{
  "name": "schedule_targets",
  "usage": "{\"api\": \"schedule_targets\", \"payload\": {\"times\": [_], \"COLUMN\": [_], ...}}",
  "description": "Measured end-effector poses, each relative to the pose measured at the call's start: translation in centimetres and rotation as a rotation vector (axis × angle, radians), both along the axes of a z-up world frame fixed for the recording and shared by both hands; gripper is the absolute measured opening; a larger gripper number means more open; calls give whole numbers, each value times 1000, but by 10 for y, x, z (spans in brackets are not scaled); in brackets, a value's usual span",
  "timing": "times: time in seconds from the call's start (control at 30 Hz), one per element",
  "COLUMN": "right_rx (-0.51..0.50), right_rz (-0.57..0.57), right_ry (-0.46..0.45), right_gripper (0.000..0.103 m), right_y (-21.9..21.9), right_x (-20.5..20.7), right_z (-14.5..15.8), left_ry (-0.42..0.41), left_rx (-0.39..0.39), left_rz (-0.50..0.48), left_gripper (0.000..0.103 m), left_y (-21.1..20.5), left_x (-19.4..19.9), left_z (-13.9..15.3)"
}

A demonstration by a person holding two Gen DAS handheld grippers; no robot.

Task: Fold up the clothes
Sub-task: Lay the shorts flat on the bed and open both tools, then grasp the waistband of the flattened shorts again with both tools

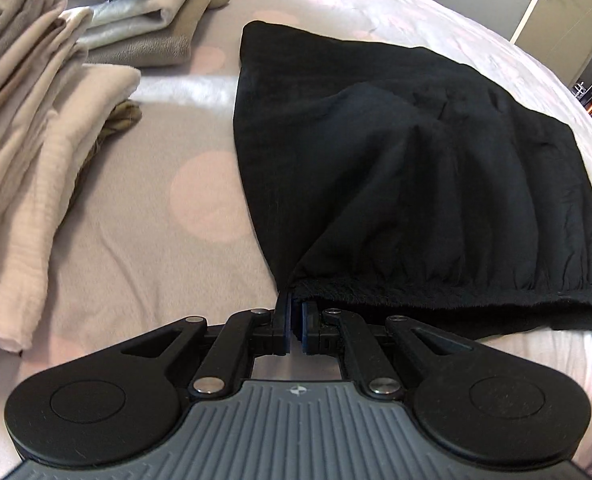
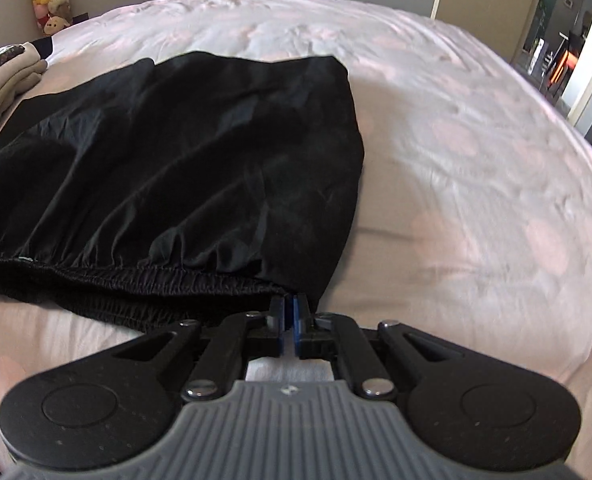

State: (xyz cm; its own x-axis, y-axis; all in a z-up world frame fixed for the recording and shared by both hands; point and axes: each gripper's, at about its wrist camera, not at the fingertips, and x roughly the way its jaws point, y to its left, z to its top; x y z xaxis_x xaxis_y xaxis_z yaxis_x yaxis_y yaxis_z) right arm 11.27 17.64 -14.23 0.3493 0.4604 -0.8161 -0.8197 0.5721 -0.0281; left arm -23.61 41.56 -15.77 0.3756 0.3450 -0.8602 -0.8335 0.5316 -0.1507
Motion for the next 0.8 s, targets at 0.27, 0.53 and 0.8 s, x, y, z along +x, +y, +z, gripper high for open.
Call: {"api": "schedule_targets", "payload": {"times": [0.27, 0.53, 0.8], "right_rx": [8, 123, 281], "right_rz": [-52, -151, -264], "right_ry": [117, 314, 437], "right_gripper": [16, 53, 59], "right_y": [-6, -47, -62], "right_x": [16, 25, 40], "right_z": [-16, -1, -8], "left_ry": [-18, -106, -301], "left_rx": [4, -60, -118], "left_rz": [-2, -12, 143], "left_gripper": [10, 43, 45], "left_y": [-2, -16, -7], "left_x": [-11, -48, -61], "left_z": [6, 24, 31]}}
